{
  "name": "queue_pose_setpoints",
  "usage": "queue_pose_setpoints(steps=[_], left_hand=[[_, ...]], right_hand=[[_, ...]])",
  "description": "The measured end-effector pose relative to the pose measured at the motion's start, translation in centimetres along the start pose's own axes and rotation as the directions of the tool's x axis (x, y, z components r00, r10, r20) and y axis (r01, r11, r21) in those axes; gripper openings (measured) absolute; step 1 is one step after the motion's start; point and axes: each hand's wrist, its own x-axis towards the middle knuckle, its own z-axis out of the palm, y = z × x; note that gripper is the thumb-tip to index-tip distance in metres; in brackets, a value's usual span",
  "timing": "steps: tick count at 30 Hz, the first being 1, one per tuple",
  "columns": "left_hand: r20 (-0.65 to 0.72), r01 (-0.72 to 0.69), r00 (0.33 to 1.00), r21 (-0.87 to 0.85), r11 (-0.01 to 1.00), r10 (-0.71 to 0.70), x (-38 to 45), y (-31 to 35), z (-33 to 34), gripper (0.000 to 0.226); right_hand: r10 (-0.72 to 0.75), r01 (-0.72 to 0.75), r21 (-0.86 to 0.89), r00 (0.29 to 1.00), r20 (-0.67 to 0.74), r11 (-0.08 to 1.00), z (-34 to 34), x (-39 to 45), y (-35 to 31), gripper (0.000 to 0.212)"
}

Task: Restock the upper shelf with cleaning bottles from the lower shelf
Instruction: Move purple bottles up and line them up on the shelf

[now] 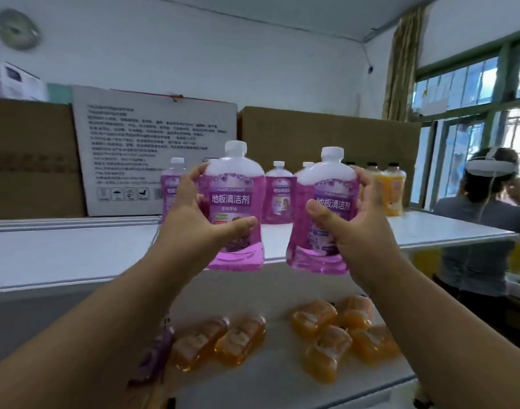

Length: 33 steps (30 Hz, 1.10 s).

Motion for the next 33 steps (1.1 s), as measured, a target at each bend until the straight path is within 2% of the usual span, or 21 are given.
queue_pose_setpoints(steps=[6,13,18,21,24,27,30,33], left_hand=[[-0.074,0.118,0.992,0.337,0.934,-0.099,3.1,-1.6,-4.0,0.101],[-0.060,0.042,0.998,0.587,0.809,-0.008,6.8,-4.8,-6.4,0.105],[-0.058,0.032,0.998,0.638,0.769,0.007,7.5,-6.2,-7.5,0.116],[0.025,-0.098,0.993,0.720,0.687,0.116,7.6,-6.5,-8.2,0.124],[0.139,-0.242,0.968,0.748,0.618,0.209,7.6,-6.5,-9.0,0.126],[0.189,-0.309,0.946,0.774,0.553,0.264,7.8,-6.8,-9.9,0.114],[0.176,-0.274,0.958,0.799,0.536,0.227,8.9,-7.0,-10.3,0.107],[0.169,-0.251,0.964,0.836,0.487,0.207,10.3,-7.3,-10.2,0.106]], right_hand=[[-0.043,0.037,0.050,0.992,0.120,0.998,4.3,3.0,1.9,0.087],[-0.056,0.058,-0.010,0.984,0.168,0.998,10.3,5.1,3.2,0.082],[-0.055,0.068,-0.070,0.983,0.175,0.995,12.6,5.3,5.0,0.085],[-0.045,0.070,-0.144,0.984,0.172,0.987,13.1,5.5,5.7,0.091],[-0.063,0.112,-0.325,0.986,0.156,0.939,13.2,5.6,5.8,0.096],[-0.164,0.214,-0.530,0.976,0.140,0.820,13.2,5.7,5.7,0.100],[-0.270,0.330,-0.602,0.944,0.192,0.727,13.2,6.0,5.8,0.094],[-0.232,0.330,-0.606,0.944,0.236,0.724,13.5,6.8,6.2,0.088]])
